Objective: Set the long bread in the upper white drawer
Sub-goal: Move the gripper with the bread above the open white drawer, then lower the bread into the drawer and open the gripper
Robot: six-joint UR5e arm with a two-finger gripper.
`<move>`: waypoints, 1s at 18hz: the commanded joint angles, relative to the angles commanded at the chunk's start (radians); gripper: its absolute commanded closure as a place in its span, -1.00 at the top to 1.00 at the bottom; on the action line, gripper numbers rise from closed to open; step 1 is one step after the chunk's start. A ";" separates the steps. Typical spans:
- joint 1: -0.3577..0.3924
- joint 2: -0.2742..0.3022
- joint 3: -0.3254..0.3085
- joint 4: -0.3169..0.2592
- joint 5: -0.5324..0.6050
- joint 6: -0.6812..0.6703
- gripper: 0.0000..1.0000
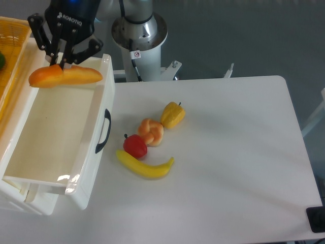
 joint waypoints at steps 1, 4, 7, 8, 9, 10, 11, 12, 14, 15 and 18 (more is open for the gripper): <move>-0.009 -0.002 -0.008 0.000 0.002 -0.002 -0.92; -0.040 -0.026 -0.015 -0.002 0.005 -0.017 -0.91; -0.061 -0.063 -0.015 -0.002 0.008 -0.029 -0.75; -0.063 -0.072 -0.015 -0.002 0.008 -0.029 -0.60; -0.068 -0.080 -0.015 -0.002 0.011 -0.029 -0.46; -0.069 -0.087 -0.015 -0.002 0.012 -0.029 -0.35; -0.069 -0.090 -0.017 -0.002 0.014 -0.029 -0.24; -0.069 -0.095 -0.020 -0.005 0.014 -0.029 -0.23; -0.069 -0.097 -0.034 -0.002 0.014 -0.025 -0.11; -0.069 -0.098 -0.043 -0.002 0.017 -0.022 -0.08; -0.078 -0.113 -0.065 -0.008 0.083 -0.017 0.29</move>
